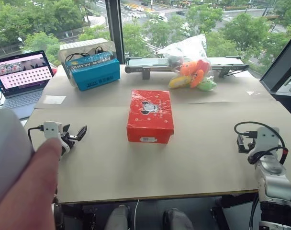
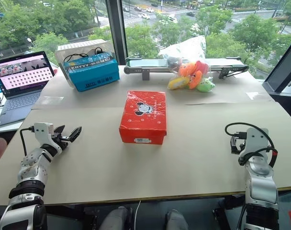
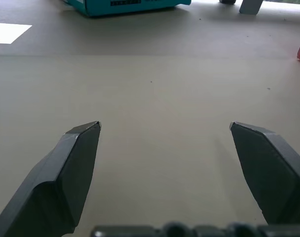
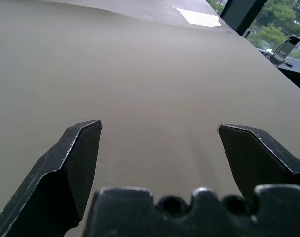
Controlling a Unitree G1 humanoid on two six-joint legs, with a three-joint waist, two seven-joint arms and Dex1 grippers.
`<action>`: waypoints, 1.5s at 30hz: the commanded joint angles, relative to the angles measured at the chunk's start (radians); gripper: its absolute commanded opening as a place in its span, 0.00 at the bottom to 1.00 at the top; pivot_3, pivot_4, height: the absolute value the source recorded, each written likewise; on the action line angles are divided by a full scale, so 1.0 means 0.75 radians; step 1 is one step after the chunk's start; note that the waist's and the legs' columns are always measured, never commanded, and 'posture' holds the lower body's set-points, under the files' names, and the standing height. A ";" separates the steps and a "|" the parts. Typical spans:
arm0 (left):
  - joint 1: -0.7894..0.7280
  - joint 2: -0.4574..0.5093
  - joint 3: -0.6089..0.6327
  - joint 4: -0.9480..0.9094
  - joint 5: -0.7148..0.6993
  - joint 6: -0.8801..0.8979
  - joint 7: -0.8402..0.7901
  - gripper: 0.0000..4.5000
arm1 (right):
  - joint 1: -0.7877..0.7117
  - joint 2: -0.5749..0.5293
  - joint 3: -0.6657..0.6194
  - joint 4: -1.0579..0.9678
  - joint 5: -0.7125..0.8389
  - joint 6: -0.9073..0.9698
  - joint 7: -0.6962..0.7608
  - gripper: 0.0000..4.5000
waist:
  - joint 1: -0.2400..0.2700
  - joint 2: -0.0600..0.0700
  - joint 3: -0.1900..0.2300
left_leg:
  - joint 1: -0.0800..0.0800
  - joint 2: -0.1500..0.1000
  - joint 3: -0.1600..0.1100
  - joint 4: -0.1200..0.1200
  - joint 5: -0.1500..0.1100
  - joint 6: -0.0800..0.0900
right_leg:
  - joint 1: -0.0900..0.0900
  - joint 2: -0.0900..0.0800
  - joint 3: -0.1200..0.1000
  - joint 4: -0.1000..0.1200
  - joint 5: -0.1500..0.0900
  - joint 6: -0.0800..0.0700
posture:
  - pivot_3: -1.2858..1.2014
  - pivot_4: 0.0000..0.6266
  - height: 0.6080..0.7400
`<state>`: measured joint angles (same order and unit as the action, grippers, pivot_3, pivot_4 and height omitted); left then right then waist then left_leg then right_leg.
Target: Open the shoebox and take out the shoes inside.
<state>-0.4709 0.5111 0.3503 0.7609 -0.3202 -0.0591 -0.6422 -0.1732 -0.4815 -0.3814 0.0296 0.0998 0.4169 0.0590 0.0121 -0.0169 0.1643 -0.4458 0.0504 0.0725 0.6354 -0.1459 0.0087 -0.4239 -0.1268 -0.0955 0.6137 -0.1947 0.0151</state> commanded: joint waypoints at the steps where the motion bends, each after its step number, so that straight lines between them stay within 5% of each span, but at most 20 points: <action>1: -0.004 0.003 -0.025 0.006 0.031 -0.031 0.010 1.00 | 0.001 -0.025 -0.031 -0.069 0.001 -0.025 0.010 0.99 | 0.000 0.000 0.000 | 0.000 0.000 0.000 0.000 0.000 0.000 | 0.000 0.000 0.000 0.000 0.000 0.000 | 0.52 0.24 1.00; 11: 0.187 0.032 -0.185 -0.418 -0.015 0.010 -0.389 1.00 | -0.027 -0.050 0.047 -0.045 0.007 0.015 0.117 0.99 | -0.006 0.000 0.000 | -0.002 0.001 0.000 -0.002 0.000 0.000 | -0.002 -0.001 0.000 -0.003 0.000 0.000 | 0.52 0.24 1.00; 19: 0.366 0.232 -0.246 -0.557 0.003 -0.015 -0.647 1.00 | -0.038 -0.209 0.197 -0.197 0.158 0.121 0.559 0.99 | -0.029 0.002 0.003 | -0.001 0.002 0.000 -0.009 0.000 0.000 | -0.008 0.001 0.001 -0.002 -0.002 -0.004 | 0.52 0.24 1.00; 24: 0.397 0.254 -0.236 -0.657 -0.034 -0.020 -0.711 1.00 | 0.028 -0.406 0.336 -0.362 0.291 0.232 0.928 0.99 | -0.018 0.001 0.003 | -0.002 0.002 -0.004 -0.010 0.000 0.000 | -0.009 -0.001 0.001 -0.003 -0.002 -0.004 | 0.52 0.24 1.00; 36: 0.417 0.253 -0.219 -0.872 -0.071 0.070 -0.676 1.00 | -0.167 -0.390 0.530 -0.227 0.210 0.192 1.008 0.99 | -0.001 0.001 0.004 | -0.014 0.001 0.005 -0.004 0.000 0.000 | -0.018 -0.001 0.000 -0.002 -0.001 -0.001 | 0.52 0.24 1.00; 45: 0.423 0.271 -0.202 -0.864 -0.060 0.065 -0.644 1.00 | -0.224 -0.343 0.575 -0.171 0.156 0.144 0.996 0.40 | 0.000 0.001 0.004 | -0.016 0.002 0.008 -0.003 0.000 0.000 | -0.020 -0.001 0.000 -0.002 0.000 0.000 | 0.52 0.24 1.00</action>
<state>-0.1514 0.6997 0.1780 0.1420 -0.3559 0.0003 -1.1308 -0.3107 -0.7497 0.0421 -0.0984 0.2190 0.5521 0.8043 0.0120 -0.0165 0.1673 -0.4579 0.0518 0.0787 0.6335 -0.1458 0.0089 -0.4388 -0.1273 -0.0951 0.6123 -0.1948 0.0150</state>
